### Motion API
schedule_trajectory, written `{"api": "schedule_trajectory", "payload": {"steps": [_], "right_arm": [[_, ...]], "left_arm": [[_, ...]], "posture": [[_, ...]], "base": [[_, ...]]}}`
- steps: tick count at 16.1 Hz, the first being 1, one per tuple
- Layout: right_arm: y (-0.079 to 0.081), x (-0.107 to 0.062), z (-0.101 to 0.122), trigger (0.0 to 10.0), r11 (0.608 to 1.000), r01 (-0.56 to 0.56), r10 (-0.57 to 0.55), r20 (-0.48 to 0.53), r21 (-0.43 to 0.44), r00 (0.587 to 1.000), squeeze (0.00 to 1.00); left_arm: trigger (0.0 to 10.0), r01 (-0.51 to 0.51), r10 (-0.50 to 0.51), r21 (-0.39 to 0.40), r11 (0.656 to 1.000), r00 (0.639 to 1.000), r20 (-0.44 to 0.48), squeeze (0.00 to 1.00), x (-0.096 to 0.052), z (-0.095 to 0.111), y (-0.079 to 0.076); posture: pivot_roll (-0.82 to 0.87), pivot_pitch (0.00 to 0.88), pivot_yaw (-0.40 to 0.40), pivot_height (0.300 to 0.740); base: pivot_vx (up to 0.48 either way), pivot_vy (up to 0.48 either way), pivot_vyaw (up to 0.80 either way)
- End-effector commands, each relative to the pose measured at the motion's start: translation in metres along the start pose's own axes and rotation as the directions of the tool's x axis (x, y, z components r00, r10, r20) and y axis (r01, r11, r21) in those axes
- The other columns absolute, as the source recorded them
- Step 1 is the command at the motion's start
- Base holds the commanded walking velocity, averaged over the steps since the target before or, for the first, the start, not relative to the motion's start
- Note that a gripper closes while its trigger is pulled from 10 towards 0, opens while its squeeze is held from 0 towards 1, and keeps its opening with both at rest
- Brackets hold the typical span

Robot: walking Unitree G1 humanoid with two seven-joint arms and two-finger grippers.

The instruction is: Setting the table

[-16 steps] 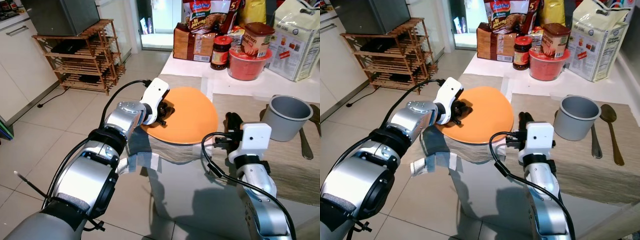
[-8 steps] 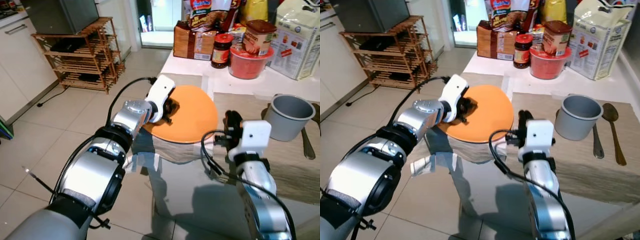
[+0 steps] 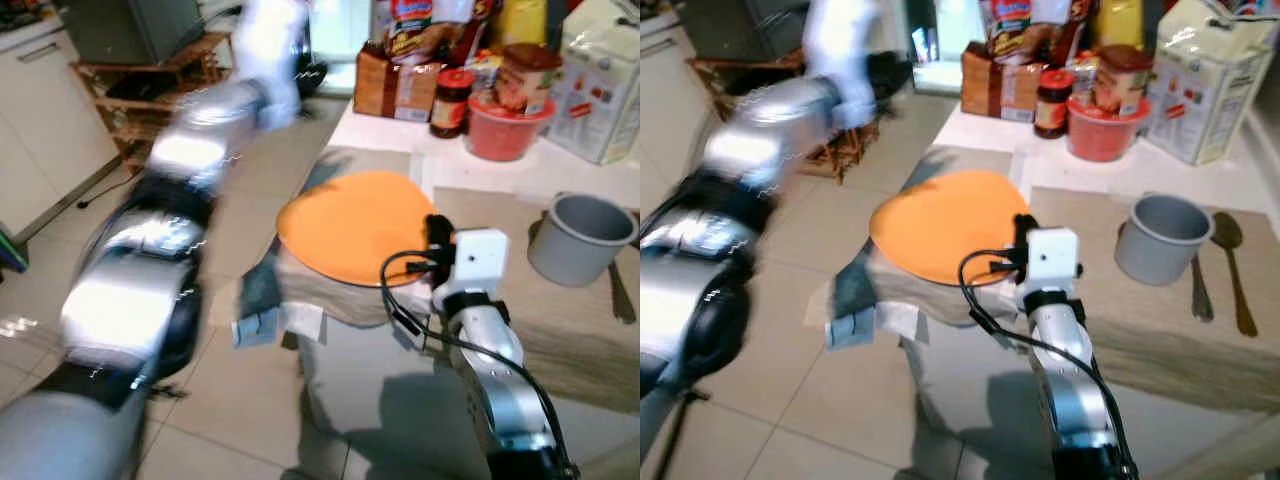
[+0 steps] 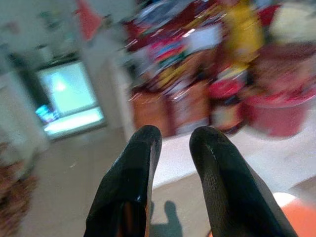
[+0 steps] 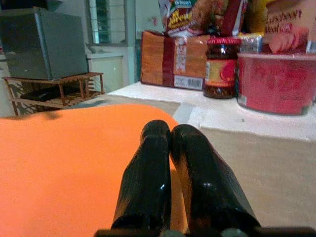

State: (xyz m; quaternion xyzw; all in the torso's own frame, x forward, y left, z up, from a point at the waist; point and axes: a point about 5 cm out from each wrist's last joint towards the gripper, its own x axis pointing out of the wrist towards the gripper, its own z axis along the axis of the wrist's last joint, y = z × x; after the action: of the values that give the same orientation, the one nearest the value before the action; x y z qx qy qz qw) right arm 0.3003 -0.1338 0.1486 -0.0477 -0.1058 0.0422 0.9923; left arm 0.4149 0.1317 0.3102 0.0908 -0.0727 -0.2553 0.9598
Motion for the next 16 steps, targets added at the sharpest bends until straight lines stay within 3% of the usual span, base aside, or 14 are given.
{"api": "schedule_trajectory", "payload": {"steps": [1, 4, 7, 9, 12, 16], "right_arm": [[0.004, 0.005, 0.001, 10.0, 1.000, -0.029, 0.029, 0.011, 0.007, 1.000, 0.00], [0.003, 0.011, 0.002, 10.0, 0.999, -0.045, 0.045, 0.019, -0.002, 0.999, 0.00], [0.002, 0.016, 0.001, 10.0, 0.998, -0.058, 0.059, 0.029, -0.009, 0.998, 0.00], [0.002, 0.018, 0.002, 10.0, 0.998, -0.065, 0.065, 0.038, -0.013, 0.997, 0.00], [0.000, 0.022, 0.008, 10.0, 0.996, -0.072, 0.075, 0.059, -0.048, 0.995, 0.00], [0.004, 0.022, 0.007, 10.0, 0.997, -0.069, 0.071, 0.059, -0.019, 0.996, 0.00]], "left_arm": [[10.0, -0.052, 0.052, -0.001, 0.999, 0.997, -0.056, 0.00, -0.018, -0.032, 0.008], [10.0, -0.144, 0.144, 0.025, 0.989, 0.989, -0.025, 0.00, -0.050, -0.065, 0.009], [10.0, -0.169, 0.169, 0.011, 0.986, 0.986, -0.007, 0.00, -0.067, -0.080, -0.002], [10.0, -0.189, 0.189, 0.018, 0.982, 0.982, -0.004, 0.00, -0.069, -0.082, -0.005], [10.0, -0.191, 0.191, -0.003, 0.982, 0.981, 0.022, 0.00, -0.058, -0.070, -0.006], [10.0, -0.183, 0.183, -0.005, 0.983, 0.983, 0.015, 0.00, -0.059, -0.071, -0.009]], "posture": [[-0.04, 0.000, 0.031, 0.740], [-0.02, 0.000, 0.012, 0.740], [-0.03, 0.000, -0.009, 0.740], [-0.04, 0.000, -0.015, 0.740], [-0.05, 0.000, -0.005, 0.740], [-0.05, 0.000, 0.000, 0.740]], "base": [[0.000, 0.000, 0.00], [0.000, 0.000, 0.00], [0.000, 0.000, 0.00], [0.000, 0.000, 0.00], [0.000, 0.000, 0.00], [0.000, 0.000, -0.60]]}}
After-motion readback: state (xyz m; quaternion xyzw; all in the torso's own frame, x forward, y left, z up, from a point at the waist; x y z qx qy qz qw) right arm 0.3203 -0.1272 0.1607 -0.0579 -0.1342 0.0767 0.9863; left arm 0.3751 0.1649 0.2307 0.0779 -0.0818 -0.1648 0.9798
